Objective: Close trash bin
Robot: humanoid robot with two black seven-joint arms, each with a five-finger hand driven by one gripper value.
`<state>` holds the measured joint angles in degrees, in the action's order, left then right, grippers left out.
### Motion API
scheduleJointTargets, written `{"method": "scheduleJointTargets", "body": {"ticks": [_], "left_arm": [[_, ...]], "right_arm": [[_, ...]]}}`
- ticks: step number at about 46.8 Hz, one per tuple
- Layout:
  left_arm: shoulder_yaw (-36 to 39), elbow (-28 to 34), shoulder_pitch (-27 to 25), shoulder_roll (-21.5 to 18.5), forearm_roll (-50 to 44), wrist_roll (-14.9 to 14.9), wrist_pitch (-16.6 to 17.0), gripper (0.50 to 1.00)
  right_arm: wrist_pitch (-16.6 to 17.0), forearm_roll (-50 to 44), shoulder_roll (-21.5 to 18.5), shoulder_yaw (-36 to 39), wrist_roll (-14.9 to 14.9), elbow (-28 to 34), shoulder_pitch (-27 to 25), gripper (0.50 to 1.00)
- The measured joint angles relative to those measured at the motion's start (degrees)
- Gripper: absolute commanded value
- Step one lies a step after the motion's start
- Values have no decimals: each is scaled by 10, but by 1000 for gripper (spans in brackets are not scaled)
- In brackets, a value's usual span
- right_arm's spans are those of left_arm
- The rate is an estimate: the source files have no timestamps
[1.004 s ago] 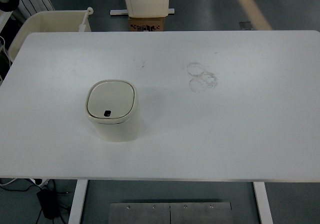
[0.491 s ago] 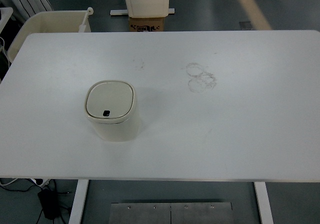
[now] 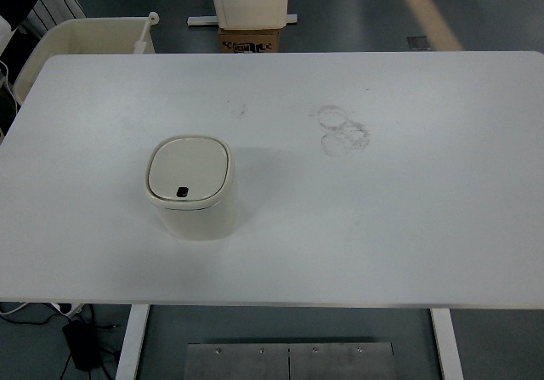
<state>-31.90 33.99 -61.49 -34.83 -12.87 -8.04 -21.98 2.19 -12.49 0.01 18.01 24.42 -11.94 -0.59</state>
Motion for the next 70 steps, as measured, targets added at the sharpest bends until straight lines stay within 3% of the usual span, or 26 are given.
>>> {"method": "scheduleJointTargets", "body": {"ticks": [17, 29, 70], "left_arm": [[-5, -13, 89, 0, -50, -7, 1, 1000], [-21, -47, 147, 28, -56, -14, 0, 1000], [-32, -62, 173, 37, -52, -14, -2, 1000]], "right_arm": [[0, 0, 0, 0, -1, 0, 0, 991], [0, 0, 0, 1, -1, 0, 0, 991], [-1, 0, 0, 1, -1, 0, -1, 991]]}}
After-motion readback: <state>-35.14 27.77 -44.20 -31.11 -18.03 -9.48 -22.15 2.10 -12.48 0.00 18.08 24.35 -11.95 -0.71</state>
